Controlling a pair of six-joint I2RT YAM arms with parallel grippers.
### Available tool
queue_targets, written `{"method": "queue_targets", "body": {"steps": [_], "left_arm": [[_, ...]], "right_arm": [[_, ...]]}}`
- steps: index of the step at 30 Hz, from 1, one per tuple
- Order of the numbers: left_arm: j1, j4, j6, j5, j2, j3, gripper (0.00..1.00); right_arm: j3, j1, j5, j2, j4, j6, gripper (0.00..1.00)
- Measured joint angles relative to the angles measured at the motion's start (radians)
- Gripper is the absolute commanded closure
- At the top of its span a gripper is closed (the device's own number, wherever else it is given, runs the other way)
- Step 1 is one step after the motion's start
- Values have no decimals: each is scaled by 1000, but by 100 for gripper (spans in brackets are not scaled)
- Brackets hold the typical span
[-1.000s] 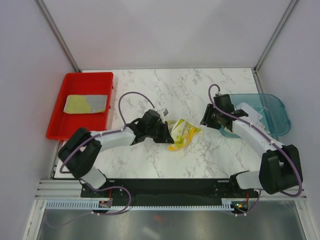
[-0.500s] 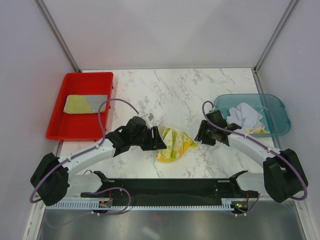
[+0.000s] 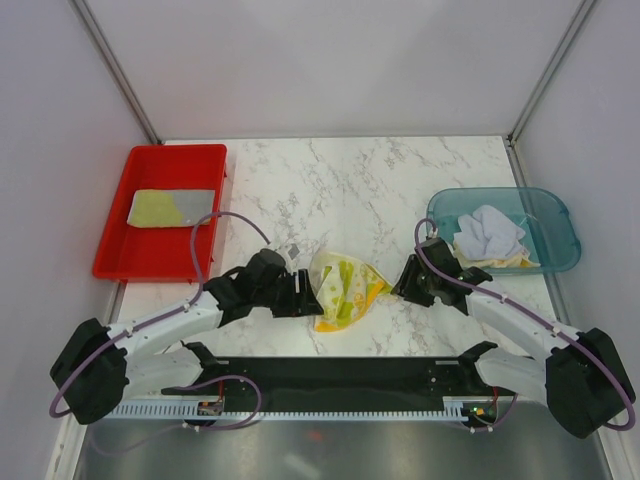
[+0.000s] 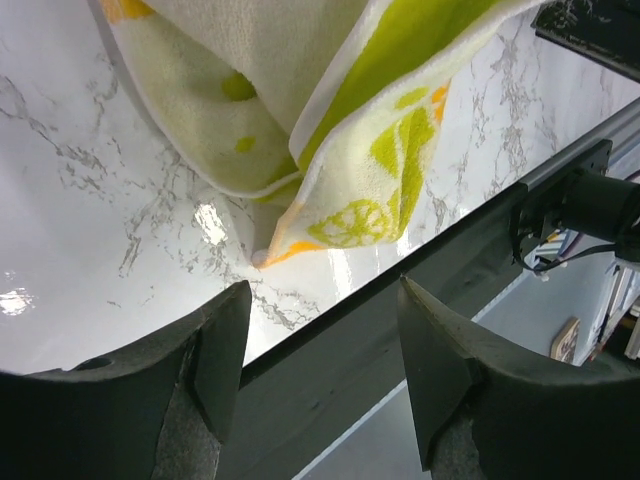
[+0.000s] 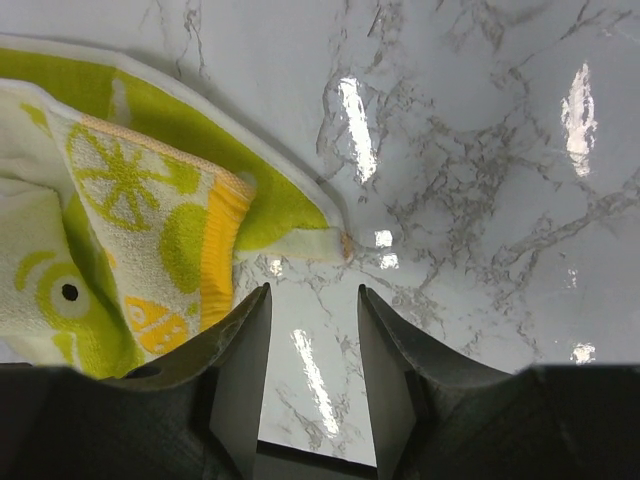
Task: Fold and stack the towels
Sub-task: Flatten out the crumpled towel
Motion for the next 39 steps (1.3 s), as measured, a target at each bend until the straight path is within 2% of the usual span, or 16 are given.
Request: {"method": "queue_targets", "body": {"steps": [6,15,21,24,27,30,35,38,39], "left_arm": [[-18,106,-10,37,28,-80,32],[-78,244,-46,39,137,-113,33],[-91,286,-66,30,183,-113,34],[-93,296,-70,24,197,-113,38],[-93,306,-75,16,211,-113,47],[-94,314,-84,8,224,-113,69],[-94,320,-87,6,241,-113,84],[-94,322,-89,6,243,-113,98],[-94,323,-89,6,243,-113,98]], "right_arm": [[-42,5,10,8,53,16,52],[-52,11,15,15,98,24,52],[-52,11,13,47,154,72,50],[-52,11,4,81,191,94,50],[-52,11,-6,97,221,115,50],[-47,11,-6,107,240,132,50],[-30,11,-6,146,272,151,50],[-29,11,-6,177,297,163,50],[-29,11,-6,188,307,166,50]]}}
